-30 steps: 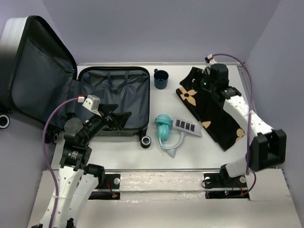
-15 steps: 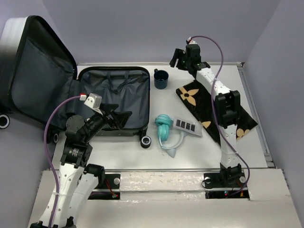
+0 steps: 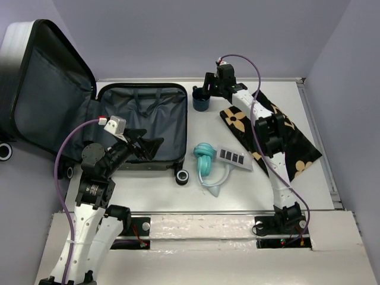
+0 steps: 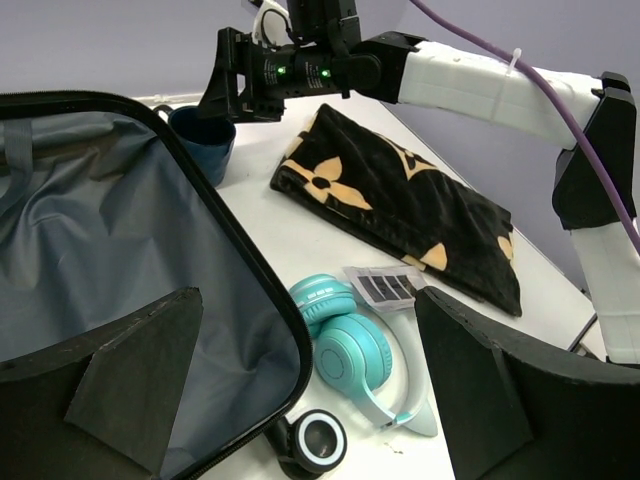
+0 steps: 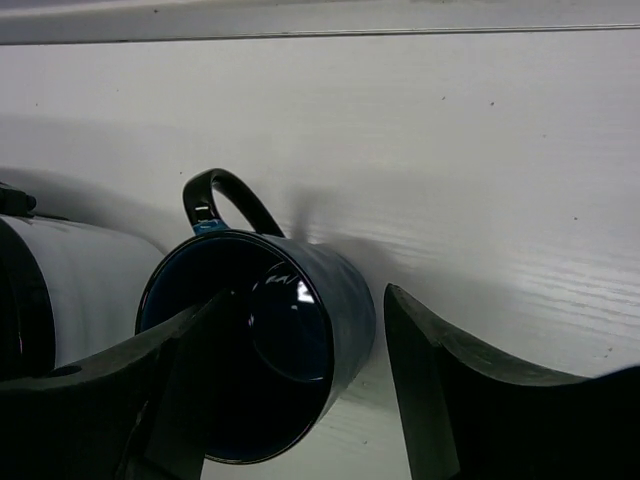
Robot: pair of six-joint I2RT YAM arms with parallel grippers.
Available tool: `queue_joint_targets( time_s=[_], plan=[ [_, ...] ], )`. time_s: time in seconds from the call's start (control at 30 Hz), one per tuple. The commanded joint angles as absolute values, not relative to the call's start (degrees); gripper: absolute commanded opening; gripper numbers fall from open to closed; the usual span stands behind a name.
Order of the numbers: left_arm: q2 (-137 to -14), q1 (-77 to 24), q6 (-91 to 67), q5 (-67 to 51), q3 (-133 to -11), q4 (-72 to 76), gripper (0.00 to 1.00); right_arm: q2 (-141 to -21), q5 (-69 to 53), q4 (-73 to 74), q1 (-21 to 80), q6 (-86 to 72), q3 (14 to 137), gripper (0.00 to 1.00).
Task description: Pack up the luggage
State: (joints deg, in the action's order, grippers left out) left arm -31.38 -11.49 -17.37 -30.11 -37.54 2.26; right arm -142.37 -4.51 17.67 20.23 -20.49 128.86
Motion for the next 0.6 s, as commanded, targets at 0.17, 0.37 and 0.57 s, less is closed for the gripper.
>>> queue_joint_targets(
  time_s=[0.17,0.37,0.57],
  plan=[
    [-30.9,-11.1,-16.9,-30.8,-40.1,3.5,0.99,-143.9,-2.4,17.1,21.3,-19.5,129.5,0.43],
    [-30.5,-11.0,-17.0,-30.6,-40.1,3.5,0.99,-141.9,-0.3,16.9,21.8,-20.1,128.4,0.07],
    [-30.3,-11.1,-16.9,-30.1,-40.0,3.5,0.99,-131.9,4.9,9.6,21.8,-21.4,122.4,0.07]
  ],
)
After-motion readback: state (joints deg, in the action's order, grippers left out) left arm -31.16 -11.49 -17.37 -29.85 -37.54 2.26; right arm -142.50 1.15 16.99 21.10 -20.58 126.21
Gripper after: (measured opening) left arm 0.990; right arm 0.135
